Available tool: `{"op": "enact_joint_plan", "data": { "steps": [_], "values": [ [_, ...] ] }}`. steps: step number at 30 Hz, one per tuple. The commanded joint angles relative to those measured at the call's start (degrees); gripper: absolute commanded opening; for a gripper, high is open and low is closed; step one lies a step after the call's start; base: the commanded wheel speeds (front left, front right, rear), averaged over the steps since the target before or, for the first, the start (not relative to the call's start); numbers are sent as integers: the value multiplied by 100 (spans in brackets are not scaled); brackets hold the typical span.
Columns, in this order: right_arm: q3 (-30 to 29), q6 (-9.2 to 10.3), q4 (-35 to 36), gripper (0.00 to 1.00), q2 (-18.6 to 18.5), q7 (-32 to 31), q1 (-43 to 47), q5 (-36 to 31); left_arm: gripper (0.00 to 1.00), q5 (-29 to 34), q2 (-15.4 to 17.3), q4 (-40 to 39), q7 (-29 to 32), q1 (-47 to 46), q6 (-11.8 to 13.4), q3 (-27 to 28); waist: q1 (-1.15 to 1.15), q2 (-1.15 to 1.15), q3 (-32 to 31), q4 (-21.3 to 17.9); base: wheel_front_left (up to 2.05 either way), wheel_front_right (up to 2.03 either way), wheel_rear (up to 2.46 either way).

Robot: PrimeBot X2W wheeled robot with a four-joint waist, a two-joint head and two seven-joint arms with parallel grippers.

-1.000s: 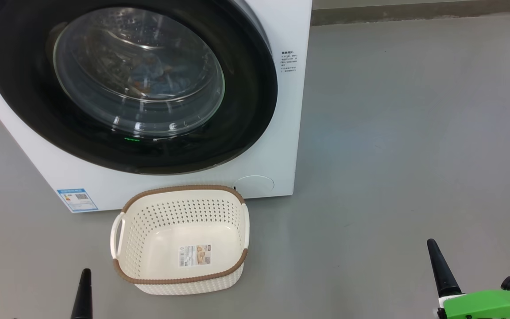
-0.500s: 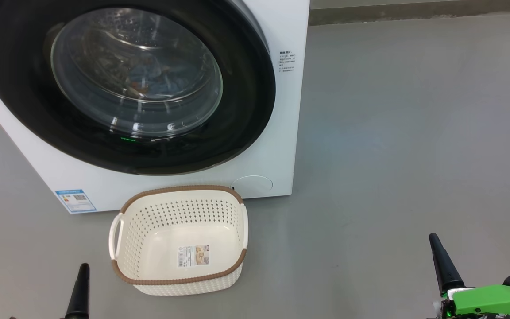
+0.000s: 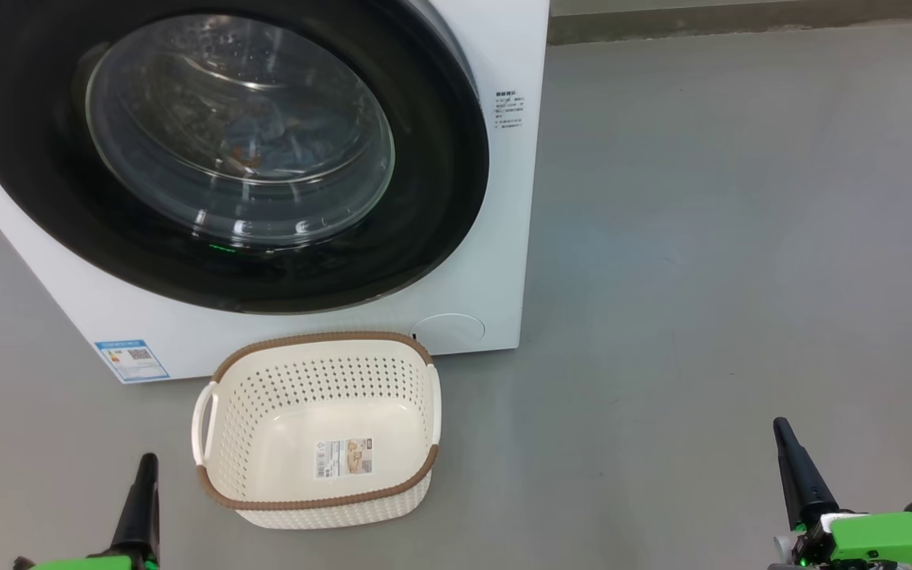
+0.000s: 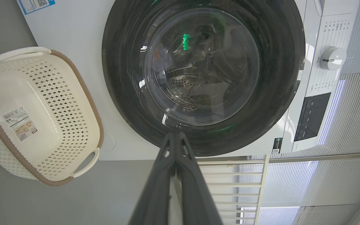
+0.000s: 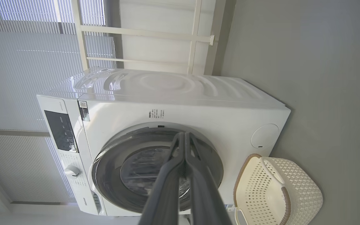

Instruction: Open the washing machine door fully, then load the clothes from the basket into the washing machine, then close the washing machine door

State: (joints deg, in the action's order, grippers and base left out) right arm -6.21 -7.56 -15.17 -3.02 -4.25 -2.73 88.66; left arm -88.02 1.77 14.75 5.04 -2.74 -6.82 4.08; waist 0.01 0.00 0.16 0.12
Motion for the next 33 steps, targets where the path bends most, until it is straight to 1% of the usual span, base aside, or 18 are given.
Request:
{"op": "enact_joint_plan", "data": {
  "steps": [1, 6, 33],
  "values": [
    [95, 7, 131, 0, -64, -69, -309, 185, 0, -181, 120, -95, 64, -293, -56, 205, 0, 0, 0, -3, 0, 0, 0],
    [74, 8, 120, 0, -63, -138, -335, 432, 0, -422, 126, -70, 130, -343, -67, 227, 0, 0, 1, -12, 0, 0, 0],
    [40, 8, 118, 0, -39, -167, -338, 410, 0, -421, 121, -70, 138, -345, -67, 236, 0, 0, 1, -12, 0, 0, 0]
  ]
}}
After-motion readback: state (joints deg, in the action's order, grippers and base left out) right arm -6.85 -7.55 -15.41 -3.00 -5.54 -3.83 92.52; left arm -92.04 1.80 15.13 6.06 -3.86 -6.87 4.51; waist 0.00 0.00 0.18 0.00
